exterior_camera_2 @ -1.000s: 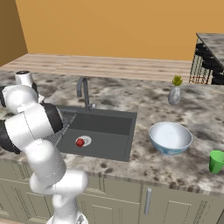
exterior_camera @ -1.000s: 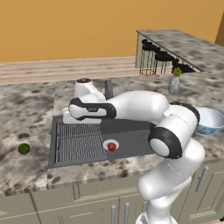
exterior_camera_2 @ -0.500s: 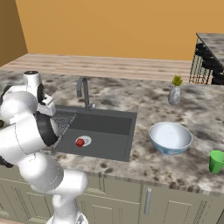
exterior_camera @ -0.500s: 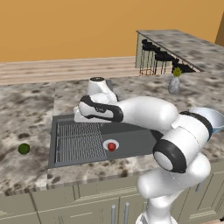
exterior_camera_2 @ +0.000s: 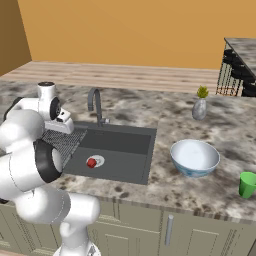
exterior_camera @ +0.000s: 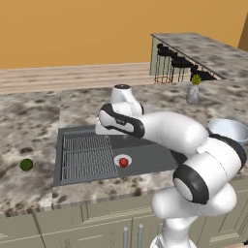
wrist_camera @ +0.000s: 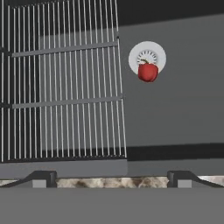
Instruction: Remove the bell pepper and lime from the sink. Then move the bowl and cup from the counter to the sink for washing.
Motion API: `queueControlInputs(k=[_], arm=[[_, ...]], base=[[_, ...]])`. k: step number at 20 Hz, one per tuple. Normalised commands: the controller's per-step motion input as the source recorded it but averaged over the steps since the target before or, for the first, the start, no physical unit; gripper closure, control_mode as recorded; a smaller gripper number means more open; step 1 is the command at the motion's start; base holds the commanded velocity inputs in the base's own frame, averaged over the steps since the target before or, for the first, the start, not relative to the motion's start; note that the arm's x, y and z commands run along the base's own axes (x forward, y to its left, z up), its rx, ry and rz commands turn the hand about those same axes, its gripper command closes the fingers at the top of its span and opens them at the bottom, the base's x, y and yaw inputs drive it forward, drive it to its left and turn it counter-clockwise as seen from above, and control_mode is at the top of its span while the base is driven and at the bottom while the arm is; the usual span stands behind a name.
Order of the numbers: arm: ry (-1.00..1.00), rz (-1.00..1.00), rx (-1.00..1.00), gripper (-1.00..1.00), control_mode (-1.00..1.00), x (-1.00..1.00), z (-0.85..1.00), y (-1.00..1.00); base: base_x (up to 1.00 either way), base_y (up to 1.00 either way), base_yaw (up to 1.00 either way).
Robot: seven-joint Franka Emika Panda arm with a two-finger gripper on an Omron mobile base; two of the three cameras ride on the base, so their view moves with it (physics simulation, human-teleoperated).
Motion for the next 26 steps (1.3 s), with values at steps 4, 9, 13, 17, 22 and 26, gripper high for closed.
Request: queueControlInputs(k=[4,9,13,17,22,26], arm=[[0.00,0.02,0.00,-1.00,-1.00,-0.02,0.00,-0.47],[0.00,0.01,0.01,-1.00,-1.00,0.00,0.00,-0.47],[0.00,0.00,0.01,-1.00,-1.00,0.00,0.00,-0.47],[0.00,0.00,0.01,-1.00,-1.00,0.00,0.00,-0.44],[0.00,0.00,0.00,-1.00,-1.00,0.00,-0.02,-0.37],[0.00,0.00,0.01,-1.00,-1.00,0.00,-0.07,-0.29]], base=[[0.00,0.00,0.00],[0.00,0.00,0.00],[0.00,0.00,0.00],[0.00,0.00,0.00],[0.00,0.00,0.00],[0.00,0.00,0.00]])
